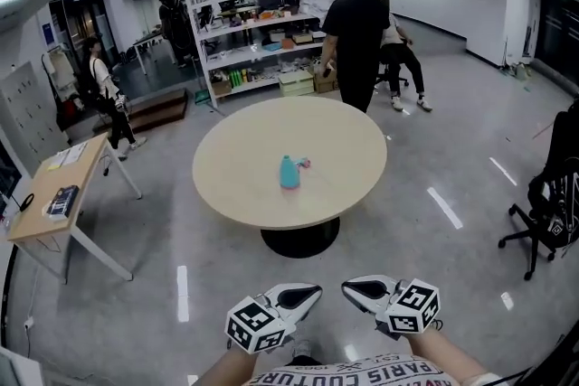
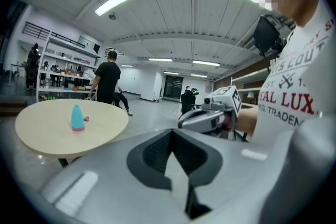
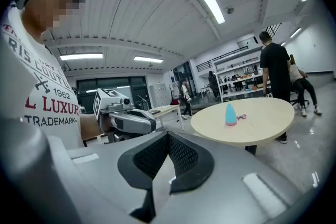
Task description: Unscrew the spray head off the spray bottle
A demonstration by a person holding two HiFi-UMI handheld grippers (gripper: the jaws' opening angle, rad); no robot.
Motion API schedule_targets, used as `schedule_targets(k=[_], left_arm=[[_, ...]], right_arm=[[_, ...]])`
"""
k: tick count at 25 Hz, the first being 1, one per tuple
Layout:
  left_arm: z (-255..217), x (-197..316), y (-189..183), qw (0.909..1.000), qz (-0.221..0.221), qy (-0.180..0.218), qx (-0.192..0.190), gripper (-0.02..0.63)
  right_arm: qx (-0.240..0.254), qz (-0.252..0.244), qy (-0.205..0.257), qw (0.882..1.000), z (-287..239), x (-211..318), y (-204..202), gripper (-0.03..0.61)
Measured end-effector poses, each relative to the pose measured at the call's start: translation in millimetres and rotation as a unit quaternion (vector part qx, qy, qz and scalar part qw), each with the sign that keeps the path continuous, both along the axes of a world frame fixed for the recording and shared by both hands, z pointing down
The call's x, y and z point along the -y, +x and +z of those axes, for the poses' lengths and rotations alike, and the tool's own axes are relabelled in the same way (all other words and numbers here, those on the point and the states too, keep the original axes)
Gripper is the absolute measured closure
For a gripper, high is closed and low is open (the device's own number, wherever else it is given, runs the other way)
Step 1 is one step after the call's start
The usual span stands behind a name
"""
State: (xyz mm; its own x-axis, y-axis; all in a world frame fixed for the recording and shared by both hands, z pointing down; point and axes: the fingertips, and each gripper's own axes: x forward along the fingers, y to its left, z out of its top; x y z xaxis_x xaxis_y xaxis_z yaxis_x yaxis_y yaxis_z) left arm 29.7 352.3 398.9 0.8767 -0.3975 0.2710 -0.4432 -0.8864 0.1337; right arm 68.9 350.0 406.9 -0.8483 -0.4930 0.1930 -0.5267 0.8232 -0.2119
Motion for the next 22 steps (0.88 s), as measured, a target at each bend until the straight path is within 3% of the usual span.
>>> schedule_targets(k=[7, 22], left_arm=[[-15, -40, -6, 0.9999, -0.005, 0.011, 0.002, 0.612], [-26, -63, -13, 0.9995, -0.008, 0.028, 0.013, 0.612]], right_arm=[[0.003, -0.011, 0.009, 1.0, -12, -38, -13, 0.578], [0.004, -0.003, 0.026, 1.0, -29, -68, -18, 0.578]])
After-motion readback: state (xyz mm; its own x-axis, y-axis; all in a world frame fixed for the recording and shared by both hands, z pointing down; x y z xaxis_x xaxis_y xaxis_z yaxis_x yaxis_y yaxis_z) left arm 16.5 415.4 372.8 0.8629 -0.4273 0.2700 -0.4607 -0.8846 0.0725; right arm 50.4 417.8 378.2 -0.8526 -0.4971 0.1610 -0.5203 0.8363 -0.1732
